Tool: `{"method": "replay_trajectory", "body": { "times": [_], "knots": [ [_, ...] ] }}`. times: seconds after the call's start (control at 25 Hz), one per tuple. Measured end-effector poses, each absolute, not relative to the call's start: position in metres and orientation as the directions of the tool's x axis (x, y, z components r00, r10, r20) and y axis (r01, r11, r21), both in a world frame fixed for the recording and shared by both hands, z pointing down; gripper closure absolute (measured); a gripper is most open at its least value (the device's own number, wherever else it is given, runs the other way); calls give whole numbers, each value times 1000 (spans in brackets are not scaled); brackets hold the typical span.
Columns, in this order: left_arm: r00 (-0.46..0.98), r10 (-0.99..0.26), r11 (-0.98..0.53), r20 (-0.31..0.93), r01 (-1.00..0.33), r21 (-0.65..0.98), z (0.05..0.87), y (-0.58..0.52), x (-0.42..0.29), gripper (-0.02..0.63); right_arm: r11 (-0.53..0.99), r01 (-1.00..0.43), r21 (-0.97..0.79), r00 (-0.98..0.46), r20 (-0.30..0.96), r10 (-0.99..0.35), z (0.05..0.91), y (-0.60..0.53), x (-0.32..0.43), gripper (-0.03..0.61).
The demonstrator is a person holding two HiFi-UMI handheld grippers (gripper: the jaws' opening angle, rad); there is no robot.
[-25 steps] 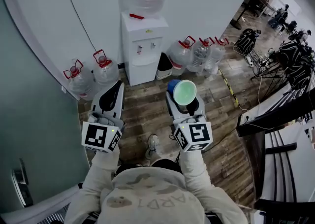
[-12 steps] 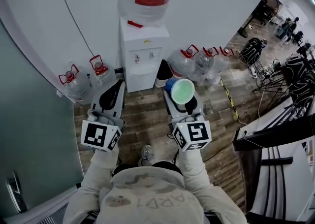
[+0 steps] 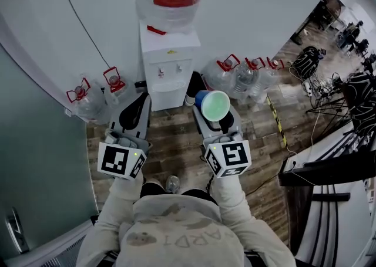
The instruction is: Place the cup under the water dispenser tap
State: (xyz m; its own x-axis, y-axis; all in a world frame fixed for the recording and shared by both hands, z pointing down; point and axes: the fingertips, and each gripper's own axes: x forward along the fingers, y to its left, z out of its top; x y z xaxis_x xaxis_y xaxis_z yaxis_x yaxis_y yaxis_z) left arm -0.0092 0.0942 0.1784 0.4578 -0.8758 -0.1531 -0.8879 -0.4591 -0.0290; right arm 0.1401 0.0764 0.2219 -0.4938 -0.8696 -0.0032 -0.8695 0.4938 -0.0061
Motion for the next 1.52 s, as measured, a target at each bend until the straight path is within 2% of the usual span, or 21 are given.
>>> {"method": "replay_trajectory", "body": {
  "times": [0.48,1.12,1.52],
  "knots": [
    [455,-880,-455,-140,-890,-30,185,49,-13,607,505,-863,-21,-505,20,-863,236,30,133,299],
    [519,-845,-520,-129,-854,-32,191,-80,-36,607,467,-884,-26,-468,43,-883,246,-91,102,298],
    [564,-821,-564,-88,-825,-28,216,-151,-51,607,449,-893,-31,-450,105,-887,278,-156,80,298]
  ]
}}
